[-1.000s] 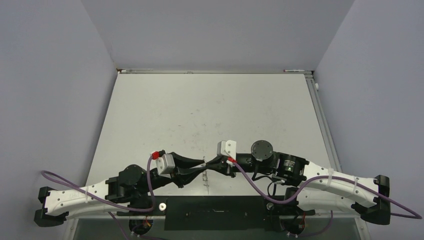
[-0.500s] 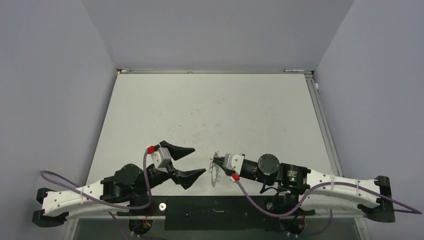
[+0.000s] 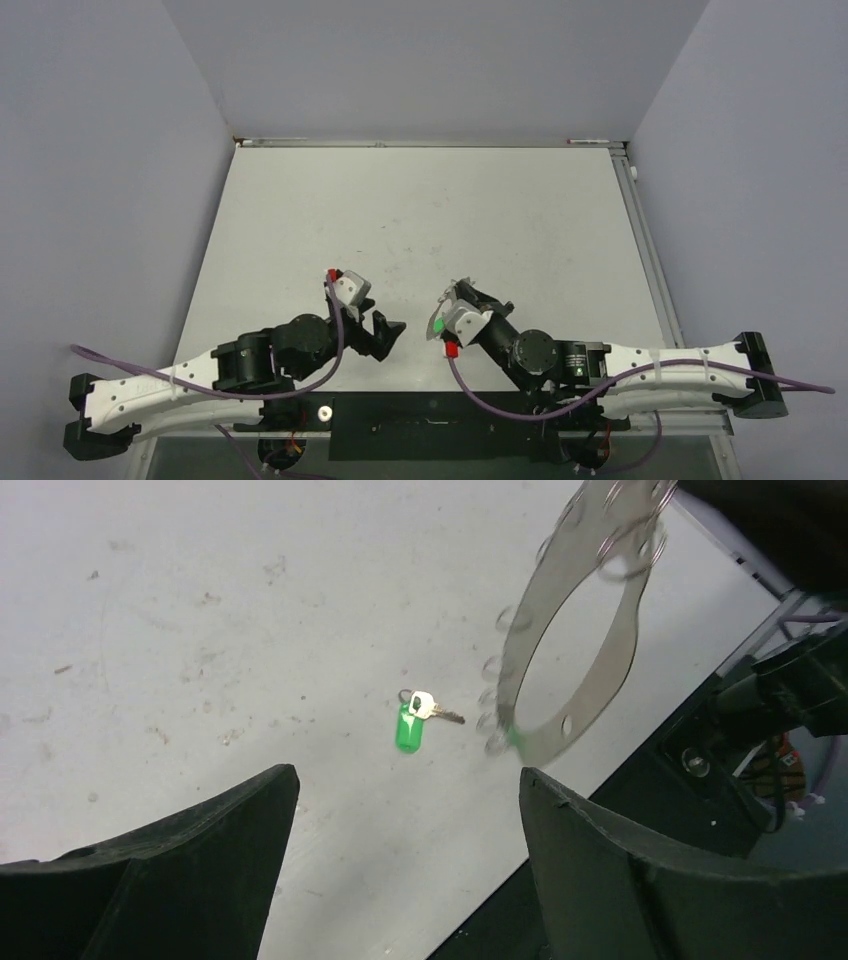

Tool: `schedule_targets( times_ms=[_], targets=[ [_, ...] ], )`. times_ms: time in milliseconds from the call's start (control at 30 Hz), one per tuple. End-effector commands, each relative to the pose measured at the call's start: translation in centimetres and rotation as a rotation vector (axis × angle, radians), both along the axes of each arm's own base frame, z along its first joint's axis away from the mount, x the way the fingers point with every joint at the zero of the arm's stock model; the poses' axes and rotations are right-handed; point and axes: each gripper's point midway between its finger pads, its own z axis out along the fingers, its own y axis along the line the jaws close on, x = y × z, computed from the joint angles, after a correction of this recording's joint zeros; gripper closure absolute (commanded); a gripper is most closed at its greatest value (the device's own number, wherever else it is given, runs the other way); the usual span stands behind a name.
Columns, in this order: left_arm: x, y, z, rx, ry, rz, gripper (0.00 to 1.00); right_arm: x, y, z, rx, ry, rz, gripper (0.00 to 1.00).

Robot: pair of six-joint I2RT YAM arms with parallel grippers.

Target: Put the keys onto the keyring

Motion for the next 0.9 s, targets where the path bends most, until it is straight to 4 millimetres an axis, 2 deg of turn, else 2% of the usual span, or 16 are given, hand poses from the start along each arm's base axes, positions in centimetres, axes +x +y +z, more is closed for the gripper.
schedule_targets(
  times_ms=[0, 133, 233, 300, 433, 600, 667, 867],
  targets=[
    [0.8, -0.9, -1.2, 0.016, 0.122, 0.044, 0.22, 3.4, -4.5, 4.7, 0.176, 0.048, -0.334, 0.95],
    [1.9, -2.6, -3.4, 0.061, 0.212, 0.069, 0.29, 4.5, -7.0, 5.7, 0.245, 0.097, -0.476, 0.95],
    [2.9, -4.4, -4.5, 0.042, 0.269, 0.11, 0.36, 4.6, -8.5, 6.3, 0.279, 0.122, -0.506, 0.95],
    [3.7, -5.5, -5.2, 0.018, 0.309, 0.166, 0.37, 4.5, -9.1, 6.9, 0.304, 0.135, -0.499, 0.95],
    [5.1, -7.7, -6.7, 0.032, 0.358, 0.238, 0.38, 4.1, -9.8, 6.9, 0.335, 0.153, -0.468, 0.95],
    [6.4, -9.9, -9.0, 0.074, 0.401, 0.301, 0.51, 4.0, -10.6, 6.4, 0.33, 0.165, -0.479, 0.95],
    [6.8, -10.8, -9.7, 0.082, 0.409, 0.303, 0.52, 3.9, -10.7, 6.4, 0.335, 0.17, -0.477, 0.95],
    [7.6, -12.2, -11.4, 0.113, 0.431, 0.34, 0.56, 3.7, -11.5, 6.7, 0.364, 0.185, -0.478, 0.95]
  ],
)
